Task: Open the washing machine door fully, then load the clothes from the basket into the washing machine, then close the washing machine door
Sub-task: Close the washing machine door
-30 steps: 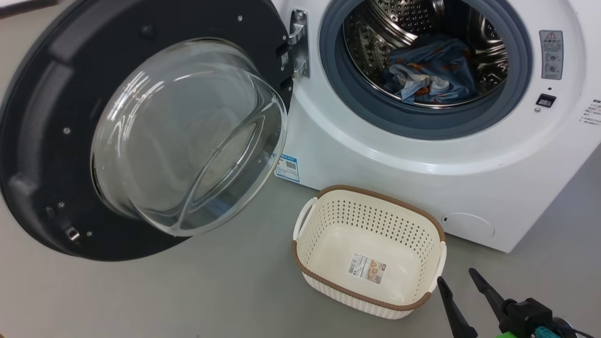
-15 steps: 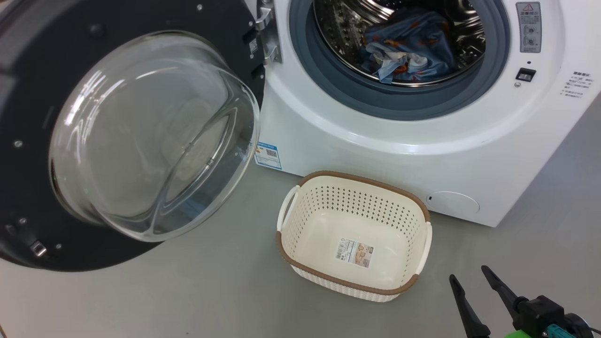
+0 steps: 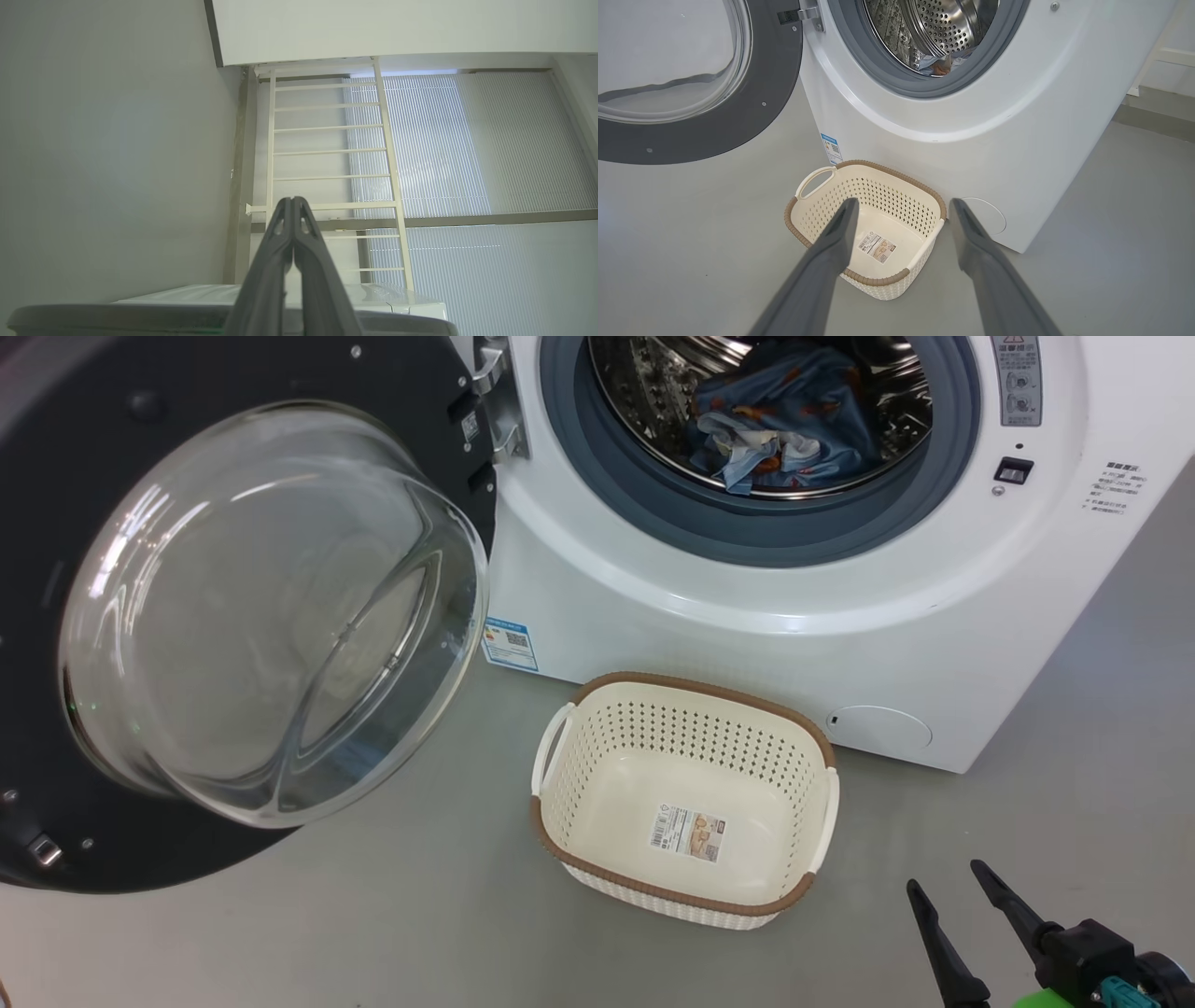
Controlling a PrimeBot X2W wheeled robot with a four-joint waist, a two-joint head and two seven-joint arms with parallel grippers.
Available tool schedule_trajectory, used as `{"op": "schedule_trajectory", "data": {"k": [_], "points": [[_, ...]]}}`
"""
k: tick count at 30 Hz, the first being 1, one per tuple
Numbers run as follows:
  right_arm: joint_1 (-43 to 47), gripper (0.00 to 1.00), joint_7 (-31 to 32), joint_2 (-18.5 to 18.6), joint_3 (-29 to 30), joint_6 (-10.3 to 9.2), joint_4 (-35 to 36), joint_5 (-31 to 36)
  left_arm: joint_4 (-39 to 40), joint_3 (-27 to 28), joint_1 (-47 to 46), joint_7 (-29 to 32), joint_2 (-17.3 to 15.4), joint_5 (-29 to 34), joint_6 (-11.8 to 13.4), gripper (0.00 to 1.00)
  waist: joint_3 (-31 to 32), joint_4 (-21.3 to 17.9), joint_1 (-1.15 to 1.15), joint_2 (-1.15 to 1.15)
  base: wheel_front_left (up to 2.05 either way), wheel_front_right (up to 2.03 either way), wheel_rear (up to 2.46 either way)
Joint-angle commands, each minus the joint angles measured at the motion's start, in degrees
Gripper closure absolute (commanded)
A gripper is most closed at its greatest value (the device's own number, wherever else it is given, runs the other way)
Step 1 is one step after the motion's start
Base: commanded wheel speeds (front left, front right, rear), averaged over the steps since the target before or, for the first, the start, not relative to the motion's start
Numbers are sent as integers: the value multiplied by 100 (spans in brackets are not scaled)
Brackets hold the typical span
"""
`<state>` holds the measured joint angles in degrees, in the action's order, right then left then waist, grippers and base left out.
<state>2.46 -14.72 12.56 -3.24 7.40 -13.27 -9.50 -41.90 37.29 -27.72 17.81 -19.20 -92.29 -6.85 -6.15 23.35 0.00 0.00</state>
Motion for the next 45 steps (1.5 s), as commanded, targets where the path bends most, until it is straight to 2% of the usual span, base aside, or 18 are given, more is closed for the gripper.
{"op": "schedule_trajectory", "data": {"k": [1, 31, 34, 42, 45], "points": [[-145, 0, -28, 94, -164, 9, 133, 30, 189, 73, -102, 87, -290, 39, -63, 100, 4, -14, 0, 0, 0, 0, 0], [-138, 0, -28, 207, -199, 9, 158, 4, 519, -163, 265, 1482, -135, -19, -64, 100, -38, -276, 0, 0, 0, 0, 0], [-137, 0, -28, 205, -196, 9, 163, 4, 516, -224, 344, 1325, -172, 205, -64, 100, -59, -275, 0, 0, 0, 0, 0], [-159, 0, -28, 235, -215, 9, 166, 8, 557, -225, 316, 1517, -63, 107, -64, 100, -97, -278, 0, 0, 0, 0, 0], [-162, 0, -28, 266, -218, 9, 171, 10, 569, -226, 317, 1331, -88, 242, -64, 100, -123, -282, 0, 0, 0, 0, 0]]}}
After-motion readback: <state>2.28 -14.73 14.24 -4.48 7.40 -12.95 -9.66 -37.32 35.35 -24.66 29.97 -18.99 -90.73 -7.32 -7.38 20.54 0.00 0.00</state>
